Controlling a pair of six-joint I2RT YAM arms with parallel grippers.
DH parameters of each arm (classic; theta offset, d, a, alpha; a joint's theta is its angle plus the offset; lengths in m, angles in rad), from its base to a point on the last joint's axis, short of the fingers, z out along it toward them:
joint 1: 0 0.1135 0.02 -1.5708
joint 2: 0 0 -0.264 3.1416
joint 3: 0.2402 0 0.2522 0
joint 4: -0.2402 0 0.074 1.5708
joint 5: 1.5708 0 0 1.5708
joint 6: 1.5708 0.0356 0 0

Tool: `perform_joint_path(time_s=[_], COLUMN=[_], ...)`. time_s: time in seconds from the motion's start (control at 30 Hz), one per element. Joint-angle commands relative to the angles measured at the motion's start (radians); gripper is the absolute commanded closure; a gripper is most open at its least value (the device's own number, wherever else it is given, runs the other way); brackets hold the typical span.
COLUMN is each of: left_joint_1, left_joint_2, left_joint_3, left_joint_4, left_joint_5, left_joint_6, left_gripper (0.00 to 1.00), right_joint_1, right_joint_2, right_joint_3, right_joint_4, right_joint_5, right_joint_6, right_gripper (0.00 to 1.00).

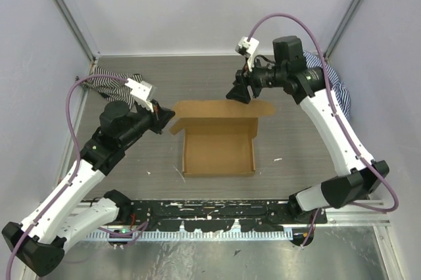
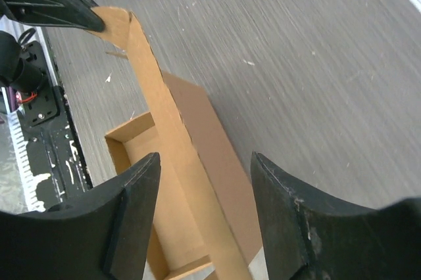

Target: Fold the paper box

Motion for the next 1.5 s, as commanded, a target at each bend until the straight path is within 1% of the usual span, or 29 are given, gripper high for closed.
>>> perform_joint_path(time_s=[0.0,0.1,0.23,0.37,0.4,0.47,0.53,0.57,0.63,0.67,0.7,0.73,0.77,0.8,0.83,0.97,1.1,1.2,1.33,1.37,1.43,1.47], left_joint_1=[-0.002,-0.002,-0.002,-0.002,-0.002,-0.003,-0.002,-0.002,-0.002,-0.002,-0.002,-0.002,-0.002,-0.002,-0.002,-0.003,-0.002,-0.002,-0.002,-0.002,-0.002,-0.003], left_joint_2=[0.002,0.004,0.008,0.015,0.017,0.02,0.023,0.023,0.02,0.017,0.012,0.004,-0.004,-0.015,-0.027,-0.075,-0.095,-0.092,-0.072,-0.061,-0.024,-0.001], left_joint_3=[-0.017,-0.019,-0.016,-0.014,-0.013,-0.012,-0.01,-0.009,-0.007,-0.008,-0.01,-0.014,-0.017,-0.022,-0.026,-0.064,-0.117,-0.177,-0.274,-0.299,-0.325,-0.31], left_joint_4=[0.065,0.076,0.084,0.09,0.088,0.088,0.086,0.082,0.074,0.07,0.065,0.063,0.06,0.058,0.057,0.045,0.012,0.068,0.138,0.176,0.252,0.251], left_joint_5=[0.019,0.017,0.015,0.015,0.014,0.014,0.011,0.006,0.001,-0.004,-0.016,-0.029,-0.044,-0.064,-0.091,-0.2,-0.285,-0.371,-0.614,-0.663,-0.713,-0.733], left_joint_6=[0.017,0.02,0.021,0.022,0.022,0.022,0.02,0.018,0.014,0.012,0.005,-0.001,-0.006,-0.013,-0.022,-0.058,-0.122,-0.214,-0.374,-0.402,-0.414,-0.425], left_gripper=[0.97,0.97,0.97,0.96,0.96,0.95,0.92,0.89,0.84,0.81,0.75,0.67,0.55,0.45,0.4,0.31,0.28,0.27,0.28,0.29,0.31,0.31], right_joint_1=[0.026,0.061,0.104,0.134,0.14,0.147,0.149,0.149,0.149,0.149,0.149,0.149,0.149,0.15,0.15,0.149,0.149,0.15,0.148,0.148,0.148,0.148], right_joint_2=[0.088,0.136,0.169,0.187,0.191,0.199,0.205,0.206,0.205,0.205,0.205,0.205,0.203,0.203,0.204,0.205,0.205,0.215,0.239,0.243,0.248,0.251], right_joint_3=[0.133,0.153,0.139,0.125,0.122,0.12,0.124,0.124,0.117,0.113,0.11,0.104,0.1,0.096,0.095,0.1,0.106,0.119,0.145,0.147,0.148,0.148], right_joint_4=[-0.091,-0.125,-0.15,-0.158,-0.161,-0.164,-0.166,-0.167,-0.152,-0.15,-0.146,-0.137,-0.129,-0.125,-0.119,-0.11,-0.099,-0.101,-0.108,-0.109,-0.107,-0.108], right_joint_5=[-0.074,-0.049,-0.017,-0.01,-0.006,0.002,0.001,-0.001,0.015,0.022,0.025,0.033,0.04,0.044,0.053,0.067,0.09,0.097,0.103,0.103,0.102,0.103], right_joint_6=[-0.156,-0.188,-0.212,-0.214,-0.214,-0.21,-0.205,-0.204,-0.186,-0.182,-0.179,-0.171,-0.167,-0.166,-0.159,-0.153,-0.142,-0.136,-0.121,-0.12,-0.12,-0.12], right_gripper=[0.38,0.38,0.41,0.46,0.49,0.59,0.77,0.85,0.94,0.96,0.96,0.97,0.97,0.98,0.98,0.99,0.99,0.99,0.99,0.99,0.99,0.99])
